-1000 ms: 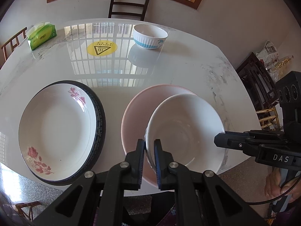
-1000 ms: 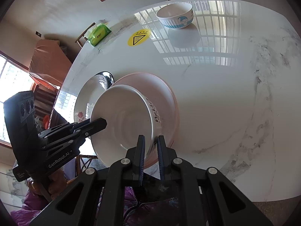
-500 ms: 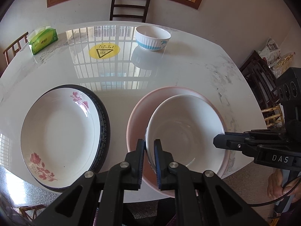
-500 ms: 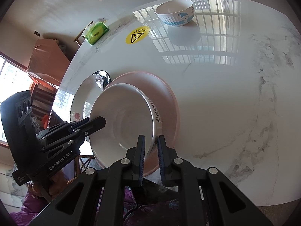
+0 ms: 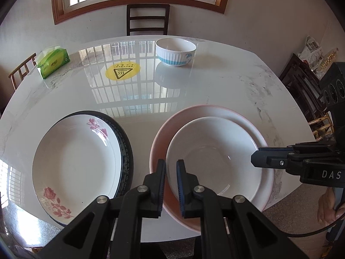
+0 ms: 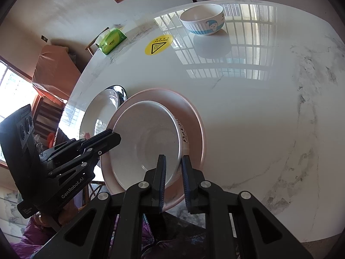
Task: Organize plates and bowls
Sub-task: 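Carry the white pink-banded bowl over the pink bowl and lower it inside, then open the left gripper to release the bowl inside the pink bowl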
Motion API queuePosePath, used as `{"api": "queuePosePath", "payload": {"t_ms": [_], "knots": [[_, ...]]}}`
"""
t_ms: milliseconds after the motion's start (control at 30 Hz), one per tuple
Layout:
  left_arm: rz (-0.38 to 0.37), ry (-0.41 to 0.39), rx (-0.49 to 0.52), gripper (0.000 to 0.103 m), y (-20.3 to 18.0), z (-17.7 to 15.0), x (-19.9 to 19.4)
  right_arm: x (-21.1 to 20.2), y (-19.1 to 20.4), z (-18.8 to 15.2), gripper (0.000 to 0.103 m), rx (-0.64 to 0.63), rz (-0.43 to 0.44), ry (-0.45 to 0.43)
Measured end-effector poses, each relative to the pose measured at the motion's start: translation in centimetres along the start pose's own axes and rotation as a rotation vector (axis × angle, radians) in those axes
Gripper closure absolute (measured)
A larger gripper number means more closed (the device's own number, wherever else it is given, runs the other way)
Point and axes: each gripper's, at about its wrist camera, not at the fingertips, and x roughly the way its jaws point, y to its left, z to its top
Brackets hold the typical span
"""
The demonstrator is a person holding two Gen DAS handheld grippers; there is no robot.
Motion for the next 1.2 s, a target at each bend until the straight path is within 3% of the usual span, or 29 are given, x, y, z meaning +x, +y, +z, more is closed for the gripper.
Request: {"api": "queuePosePath", "payload": {"t_ms": [267, 467, 833, 900, 933, 967, 1100, 1200], "knots": [[0.057, -0.063, 0.050, 0.092, -0.3, -0.1, -0.6, -0.2, -0.4, -0.3, 0.087, 0.008, 0.027, -0.025], [0.079, -0.091, 0.099, 0.086, -0.8, -0.1, -0.6, -0.3, -0.6, -0.5, 0.086, 0.006, 0.041, -0.049], [0.042, -0.123, 0.174, 0.081, -0.8, 0.1, -0.3, -0.6, -1.3, -0.7, 0.083, 0.010, 0.096, -0.082], [0.006, -0.113, 0.185, 0.074, -0.7, 0.2, -0.2, -0.6, -1.4, -0.7, 0.083, 0.010, 0.106, -0.086], [-0.046, -0.097, 0.176, 0.064, -0.4, 0.4, -0.2, -0.6, -1.5, -0.7, 0.083, 0.011, 0.110, -0.088], [-0.107, -0.083, 0.156, 0.062, 0.1, 0.7, -0.2, -0.6, -1.6, -0.7, 0.083, 0.012, 0.114, -0.090], [-0.209, -0.053, 0.089, 0.062, 1.7, 1.7, -0.1, -0.6, -1.7, -0.6, 0.081, 0.012, 0.123, -0.097], [-0.236, -0.059, 0.056, 0.062, 2.5, 2.2, -0.3, -0.6, -1.7, -0.7, 0.078, 0.012, 0.130, -0.101]]}}
